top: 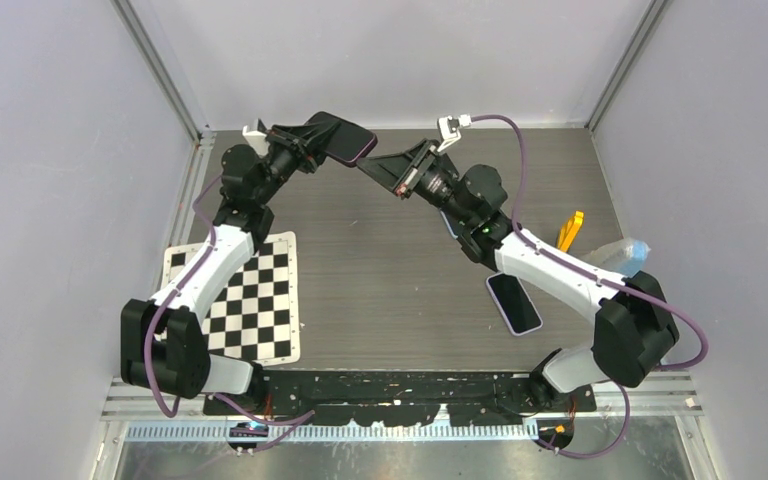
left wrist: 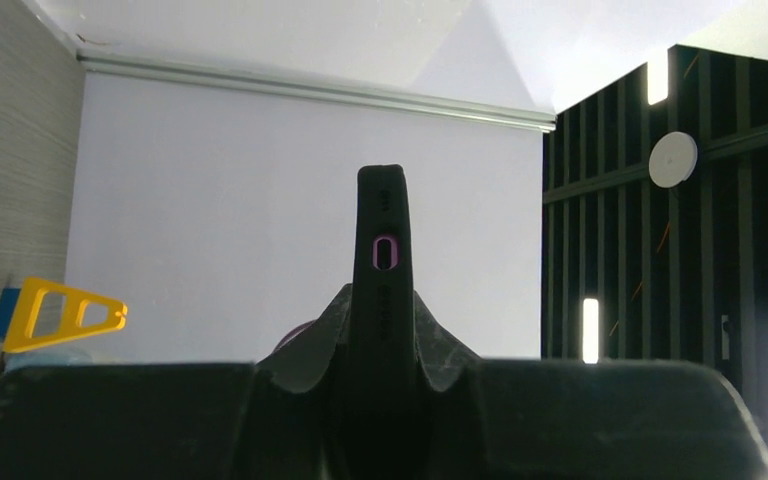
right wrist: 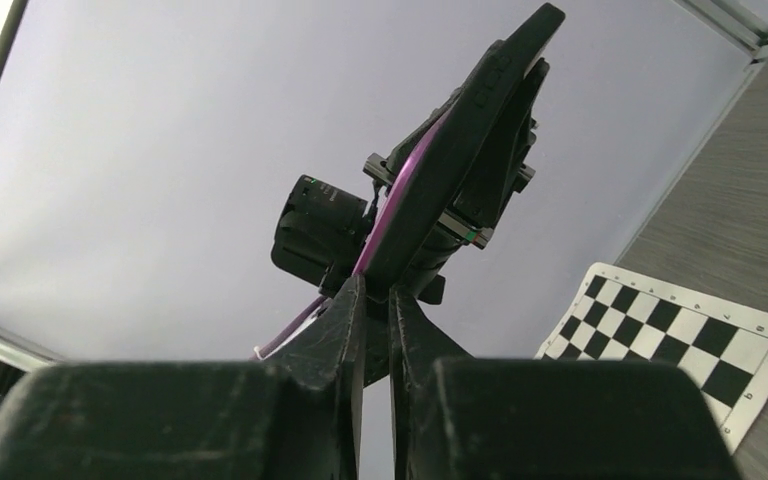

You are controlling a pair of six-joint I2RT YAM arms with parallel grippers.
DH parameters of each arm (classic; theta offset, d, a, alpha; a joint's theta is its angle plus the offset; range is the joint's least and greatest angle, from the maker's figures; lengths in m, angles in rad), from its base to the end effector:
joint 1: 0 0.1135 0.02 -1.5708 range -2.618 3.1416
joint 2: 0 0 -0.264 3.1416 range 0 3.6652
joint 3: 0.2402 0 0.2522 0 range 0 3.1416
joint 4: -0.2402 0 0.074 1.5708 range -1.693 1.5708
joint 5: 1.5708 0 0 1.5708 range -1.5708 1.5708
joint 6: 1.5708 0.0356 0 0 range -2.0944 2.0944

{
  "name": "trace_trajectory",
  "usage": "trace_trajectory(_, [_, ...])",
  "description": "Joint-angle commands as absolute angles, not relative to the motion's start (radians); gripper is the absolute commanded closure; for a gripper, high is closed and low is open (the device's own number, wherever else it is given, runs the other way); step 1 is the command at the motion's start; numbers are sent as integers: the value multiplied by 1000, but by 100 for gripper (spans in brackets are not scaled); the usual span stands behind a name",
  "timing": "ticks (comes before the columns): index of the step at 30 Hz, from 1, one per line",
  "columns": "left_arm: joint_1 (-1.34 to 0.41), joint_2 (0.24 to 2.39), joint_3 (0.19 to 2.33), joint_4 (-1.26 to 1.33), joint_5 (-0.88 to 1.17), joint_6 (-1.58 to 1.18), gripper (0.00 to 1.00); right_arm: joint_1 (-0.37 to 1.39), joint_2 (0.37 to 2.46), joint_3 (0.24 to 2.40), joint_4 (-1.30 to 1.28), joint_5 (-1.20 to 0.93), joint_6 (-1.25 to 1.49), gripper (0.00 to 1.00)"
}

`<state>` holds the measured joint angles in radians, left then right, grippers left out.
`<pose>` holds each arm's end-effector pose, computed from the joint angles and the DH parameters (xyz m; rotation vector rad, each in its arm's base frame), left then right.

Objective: Take the phone out of the phone case
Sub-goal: Remove the phone case from the phone.

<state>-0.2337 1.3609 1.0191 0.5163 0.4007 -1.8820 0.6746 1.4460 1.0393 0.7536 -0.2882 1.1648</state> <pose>0.3091 -0.0879 0.3647 -0.9734 1.4643 -1.9449 0.2573 0.2187 0.3704 0.0598 1.4503 1.7361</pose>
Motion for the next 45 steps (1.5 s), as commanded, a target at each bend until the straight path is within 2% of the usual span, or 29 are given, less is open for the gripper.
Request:
trace_trajectory(1, [-248, 1317, 1073, 601, 437, -1879, 100, 681, 1426, 1100, 538, -184, 1111, 89])
trace_trajectory(5, [-248, 1320, 1093, 628, 441, -1870, 100, 680, 1443, 1132, 337, -138, 1123, 96])
trace_trajectory(9, [-254, 1314, 1119, 644, 458, -1833, 100, 680, 1471, 1180, 218, -123, 1134, 96])
trace_trajectory(20, [-275, 1295, 1111, 658, 478, -1810, 100, 679, 1520, 1275, 124, -109, 1153, 96])
trace_trajectory(30, [-367, 1332, 1072, 740, 461, -1867, 100, 679, 1635, 1413, -153, -56, 1108, 97])
trace_trajectory(39, [-365, 1322, 1060, 730, 445, -1860, 100, 675, 1679, 1387, -197, -33, 1076, 98])
trace_trajectory(42, [-343, 1318, 1053, 719, 439, -1855, 100, 669, 1645, 1325, -95, -37, 1086, 97])
trace_trajectory(44, [-319, 1305, 1046, 686, 434, -1829, 100, 667, 1571, 1245, 61, -57, 1083, 93])
trace_trajectory(45, [-306, 1301, 1044, 675, 438, -1818, 100, 665, 1550, 1187, 107, -71, 1068, 84])
